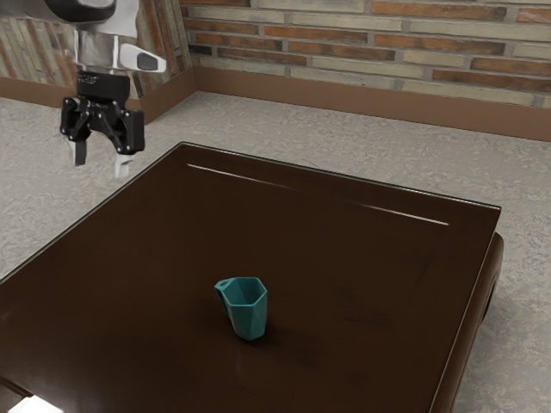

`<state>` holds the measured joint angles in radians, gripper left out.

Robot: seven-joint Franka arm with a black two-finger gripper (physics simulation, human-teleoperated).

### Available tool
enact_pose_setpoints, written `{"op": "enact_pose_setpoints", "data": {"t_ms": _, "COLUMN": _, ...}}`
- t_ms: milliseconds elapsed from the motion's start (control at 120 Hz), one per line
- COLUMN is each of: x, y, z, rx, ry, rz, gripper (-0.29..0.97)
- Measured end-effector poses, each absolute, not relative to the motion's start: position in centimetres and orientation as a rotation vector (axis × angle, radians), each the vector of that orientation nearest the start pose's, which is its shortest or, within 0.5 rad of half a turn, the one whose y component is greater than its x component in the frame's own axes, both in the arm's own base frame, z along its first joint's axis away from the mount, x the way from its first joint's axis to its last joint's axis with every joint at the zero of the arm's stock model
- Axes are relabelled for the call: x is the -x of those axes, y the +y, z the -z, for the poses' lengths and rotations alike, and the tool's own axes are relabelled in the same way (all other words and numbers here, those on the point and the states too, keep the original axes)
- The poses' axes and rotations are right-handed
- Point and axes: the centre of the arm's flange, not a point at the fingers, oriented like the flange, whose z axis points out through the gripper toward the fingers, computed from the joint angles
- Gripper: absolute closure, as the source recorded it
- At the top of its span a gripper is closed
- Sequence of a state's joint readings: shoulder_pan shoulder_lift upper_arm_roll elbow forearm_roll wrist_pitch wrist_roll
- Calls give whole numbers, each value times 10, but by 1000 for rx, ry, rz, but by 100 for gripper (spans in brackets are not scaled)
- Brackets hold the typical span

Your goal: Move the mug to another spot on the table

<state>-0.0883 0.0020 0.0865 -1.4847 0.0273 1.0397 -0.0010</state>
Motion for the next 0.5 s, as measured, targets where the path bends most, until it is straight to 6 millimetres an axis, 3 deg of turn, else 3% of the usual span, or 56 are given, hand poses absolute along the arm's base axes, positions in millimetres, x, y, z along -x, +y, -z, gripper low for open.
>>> {"op": "enact_pose_setpoints", "data": {"t_ms": 200, "x": -530, "y": 3, "z": -638, "rx": 3100, "ry": -8, "rz": -248, "gripper": 0}}
{"op": "enact_pose_setpoints", "data": {"t_ms": 433, "x": -528, "y": 1, "z": -664, "rx": 3105, "ry": 117, "rz": -49, "gripper": 0}}
{"op": "enact_pose_setpoints", "data": {"t_ms": 500, "x": -528, "y": -5, "z": -655, "rx": 3107, "ry": 254, "rz": -30, "gripper": 0}}
